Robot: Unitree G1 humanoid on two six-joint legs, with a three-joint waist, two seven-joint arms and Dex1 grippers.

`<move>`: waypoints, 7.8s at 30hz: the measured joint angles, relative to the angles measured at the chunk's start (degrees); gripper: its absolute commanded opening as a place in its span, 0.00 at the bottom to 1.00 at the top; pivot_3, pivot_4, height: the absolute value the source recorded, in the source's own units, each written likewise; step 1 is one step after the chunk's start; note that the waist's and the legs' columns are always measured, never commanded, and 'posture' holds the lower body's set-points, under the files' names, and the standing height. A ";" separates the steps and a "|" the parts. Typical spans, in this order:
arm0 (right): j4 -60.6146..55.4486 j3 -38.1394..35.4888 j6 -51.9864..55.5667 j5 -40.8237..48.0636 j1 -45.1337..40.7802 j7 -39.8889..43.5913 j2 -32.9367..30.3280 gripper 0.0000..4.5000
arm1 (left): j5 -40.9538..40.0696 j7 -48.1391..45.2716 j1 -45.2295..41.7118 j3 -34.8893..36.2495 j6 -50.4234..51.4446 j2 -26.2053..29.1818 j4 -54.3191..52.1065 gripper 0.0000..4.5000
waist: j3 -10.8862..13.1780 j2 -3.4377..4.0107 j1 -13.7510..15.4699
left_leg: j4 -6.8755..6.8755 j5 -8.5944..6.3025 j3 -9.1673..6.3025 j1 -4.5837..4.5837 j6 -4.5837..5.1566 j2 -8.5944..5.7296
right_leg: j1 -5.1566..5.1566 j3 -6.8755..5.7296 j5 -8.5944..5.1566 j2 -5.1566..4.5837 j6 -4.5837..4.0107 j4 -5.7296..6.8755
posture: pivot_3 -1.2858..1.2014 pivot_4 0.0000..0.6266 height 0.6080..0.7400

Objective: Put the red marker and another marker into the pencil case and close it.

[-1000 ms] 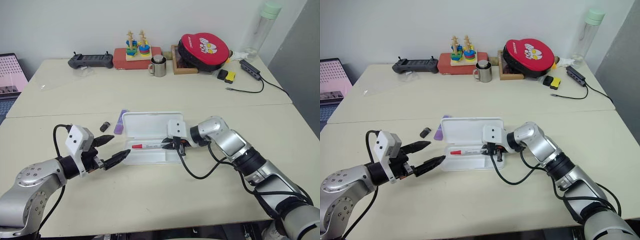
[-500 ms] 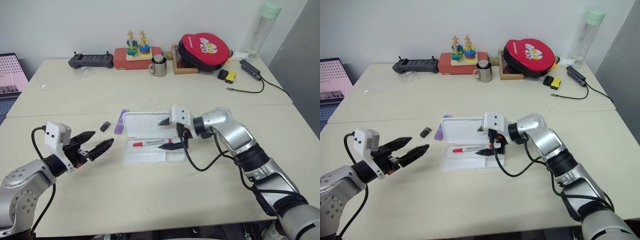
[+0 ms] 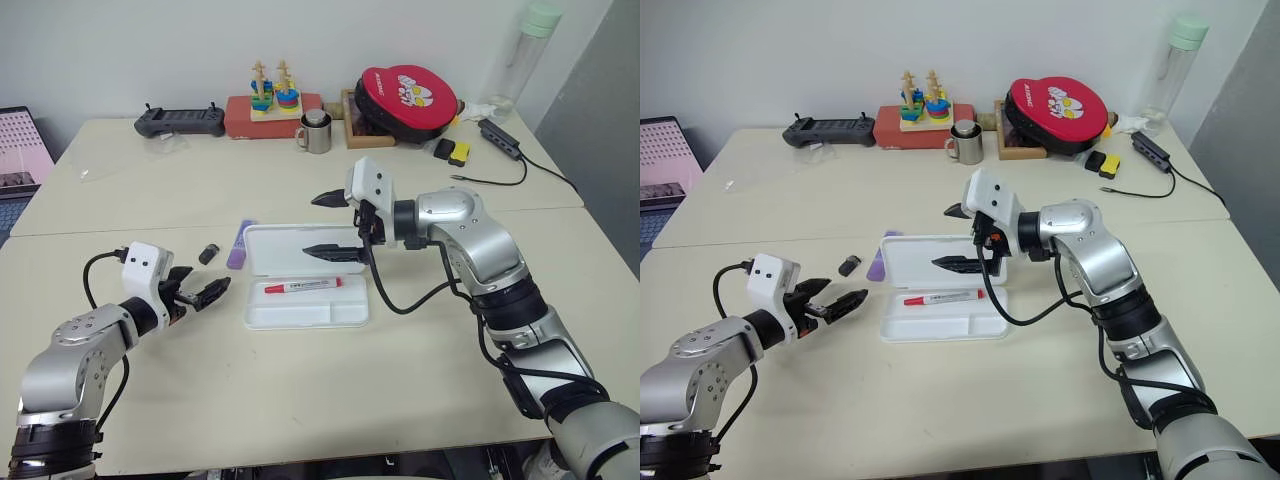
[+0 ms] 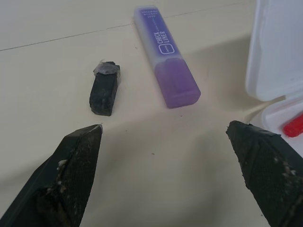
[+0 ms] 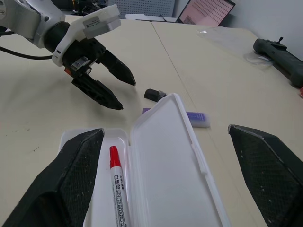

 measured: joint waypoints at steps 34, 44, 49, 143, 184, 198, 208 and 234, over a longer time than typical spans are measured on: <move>-2.05 -3.09 2.40 2.57 -0.16 -2.13 -1.14 0.98 | 8.21 0.49 -13.86 -8.74 -2.34 -4.56 13.28 1.00 | -0.01 -0.01 -0.01 | 0.06 0.00 0.01 0.00 0.00 -0.04 | -0.02 -0.04 0.00 -0.03 0.00 0.05 | 0.52 0.24 1.00; -5.61 -4.51 6.51 7.08 -0.17 -3.01 -0.86 1.00 | 10.42 0.54 -16.79 -9.57 -3.42 -6.00 16.53 0.68 | -0.01 -0.01 0.00 | 0.07 0.00 0.00 0.00 0.00 -0.05 | -0.01 -0.03 0.00 -0.03 0.00 0.06 | 0.52 0.24 1.00; -5.62 -4.56 6.86 8.16 -0.17 -3.70 -0.97 1.00 | 10.63 0.50 -16.79 -9.55 -3.41 -6.08 16.55 0.47 | -0.01 -0.01 0.00 | 0.07 0.00 0.00 0.00 0.00 -0.05 | -0.01 -0.03 0.00 -0.03 0.00 0.06 | 0.52 0.24 1.00; -13.22 -2.88 11.25 17.73 1.04 -7.99 -0.07 1.00 | 5.76 -3.51 -10.64 4.68 -2.99 0.80 7.70 1.00 | 0.02 -0.12 0.01 | 0.06 0.00 -0.02 -0.01 0.00 -0.04 | -0.02 -0.10 0.01 -0.01 0.00 0.06 | 0.52 0.24 1.00; -19.91 -9.49 16.47 24.37 5.83 -6.65 -8.71 1.00 | 1.70 -11.43 -18.96 -1.58 -8.65 -1.13 9.04 0.08 | 0.00 -0.18 0.28 | 0.11 0.00 -0.15 -0.16 0.01 -0.06 | -0.01 -0.05 0.01 -0.14 0.00 -0.01 | 0.52 0.24 1.00; -28.86 -10.68 21.22 26.69 17.07 -6.40 -19.90 1.00 | 6.16 -35.53 -19.31 -31.57 -11.44 2.48 -3.46 0.08 | 0.00 -0.12 0.29 | 0.07 0.00 0.11 -0.05 0.01 0.01 | 0.02 0.12 0.01 -0.03 0.00 0.00 | 0.52 0.24 1.00; -32.99 -10.72 23.72 27.38 18.88 -10.82 -19.07 1.00 | 11.77 -36.78 -23.41 -35.38 -14.54 -2.68 3.51 0.08 | 0.01 -0.14 0.38 | 0.09 0.00 0.08 -0.08 0.01 0.00 | 0.02 0.05 0.01 -0.04 0.00 -0.02 | 0.52 0.24 1.00; -24.98 -10.32 20.27 25.87 15.55 -12.74 -15.84 1.00 | 5.19 -30.98 -21.40 -24.00 -4.25 -4.03 -5.21 0.99 | 0.02 -0.16 0.01 | 0.07 0.00 0.14 -0.03 0.01 0.05 | -0.02 0.12 0.01 0.00 0.00 0.02 | 0.52 0.24 1.00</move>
